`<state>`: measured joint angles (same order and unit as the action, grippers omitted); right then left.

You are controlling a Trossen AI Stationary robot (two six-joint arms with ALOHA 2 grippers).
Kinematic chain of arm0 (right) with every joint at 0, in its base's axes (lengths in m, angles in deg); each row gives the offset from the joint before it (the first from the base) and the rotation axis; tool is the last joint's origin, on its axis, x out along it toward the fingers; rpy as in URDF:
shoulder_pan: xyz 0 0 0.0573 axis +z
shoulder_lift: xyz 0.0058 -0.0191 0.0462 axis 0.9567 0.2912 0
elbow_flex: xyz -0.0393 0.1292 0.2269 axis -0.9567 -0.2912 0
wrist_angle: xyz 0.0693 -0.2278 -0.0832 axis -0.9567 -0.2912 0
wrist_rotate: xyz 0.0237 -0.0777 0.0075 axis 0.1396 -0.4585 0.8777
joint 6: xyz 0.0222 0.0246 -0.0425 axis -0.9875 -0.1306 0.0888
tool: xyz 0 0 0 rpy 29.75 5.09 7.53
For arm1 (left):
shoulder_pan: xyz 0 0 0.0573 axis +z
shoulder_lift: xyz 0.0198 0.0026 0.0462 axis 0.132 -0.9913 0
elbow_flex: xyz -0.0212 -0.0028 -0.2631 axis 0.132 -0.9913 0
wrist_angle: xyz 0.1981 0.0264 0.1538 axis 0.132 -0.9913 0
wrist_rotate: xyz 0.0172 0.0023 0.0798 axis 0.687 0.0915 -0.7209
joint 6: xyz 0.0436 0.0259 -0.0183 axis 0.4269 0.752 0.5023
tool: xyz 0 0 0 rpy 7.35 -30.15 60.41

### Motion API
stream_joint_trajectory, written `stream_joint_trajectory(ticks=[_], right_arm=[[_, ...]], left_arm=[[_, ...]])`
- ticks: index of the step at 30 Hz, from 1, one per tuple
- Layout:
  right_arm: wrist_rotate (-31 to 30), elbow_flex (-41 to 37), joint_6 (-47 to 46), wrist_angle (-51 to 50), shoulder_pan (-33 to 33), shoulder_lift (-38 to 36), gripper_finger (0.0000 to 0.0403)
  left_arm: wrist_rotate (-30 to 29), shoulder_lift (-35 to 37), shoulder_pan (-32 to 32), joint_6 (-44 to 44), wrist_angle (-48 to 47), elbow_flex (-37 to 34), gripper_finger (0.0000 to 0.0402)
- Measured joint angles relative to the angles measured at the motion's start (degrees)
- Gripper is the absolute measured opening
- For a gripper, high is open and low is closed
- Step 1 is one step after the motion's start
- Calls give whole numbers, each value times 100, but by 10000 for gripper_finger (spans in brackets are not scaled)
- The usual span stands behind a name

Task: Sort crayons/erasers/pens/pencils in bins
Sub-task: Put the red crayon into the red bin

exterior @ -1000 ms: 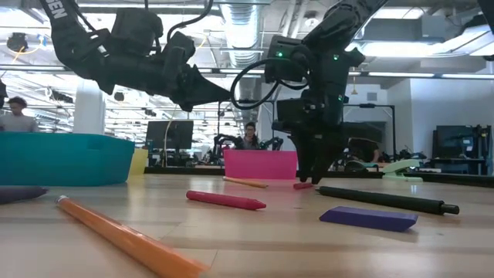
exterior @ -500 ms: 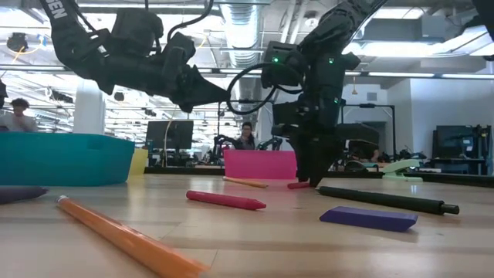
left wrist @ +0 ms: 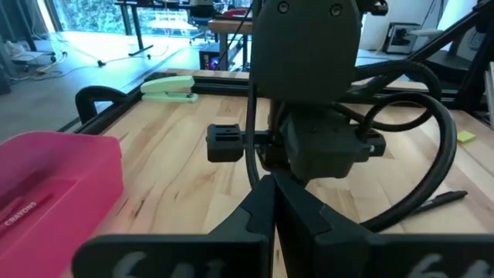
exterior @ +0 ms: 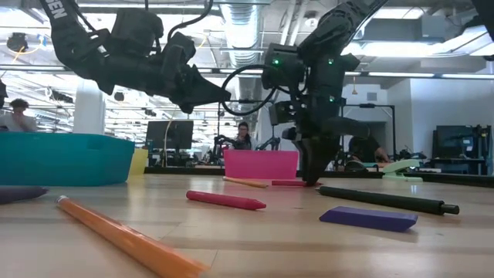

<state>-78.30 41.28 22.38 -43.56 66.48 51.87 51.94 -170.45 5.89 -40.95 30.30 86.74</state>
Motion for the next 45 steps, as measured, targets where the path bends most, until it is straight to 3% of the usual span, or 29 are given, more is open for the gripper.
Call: stream_joint_trajectory(ticks=[8, 20, 28, 33, 39, 45], right_arm=[[124, -33, -583, -52, -84, -164, 42], [152, -407, -767, -80, -574, -1438, 43], [391, -1277, -1267, 1736, -1057, -2464, 42], [396, -1913, -1794, 3390, -1365, -2819, 42], [380, -1793, -2118, 4755, -1842, -2517, 42], [326, -695, -1315, 4135, -2364, -1500, 36]], left_arm=[[27, 0, 0, -17, 7, 0, 0], [-15, 612, -1, -22, -576, -2, 0], [-310, 745, -167, 90, -754, -2, 0], [-315, 745, -190, 94, -683, -2, 0], [-321, 745, -190, 92, -614, -2, 0], [-322, 745, -188, 92, -608, -2, 0]])
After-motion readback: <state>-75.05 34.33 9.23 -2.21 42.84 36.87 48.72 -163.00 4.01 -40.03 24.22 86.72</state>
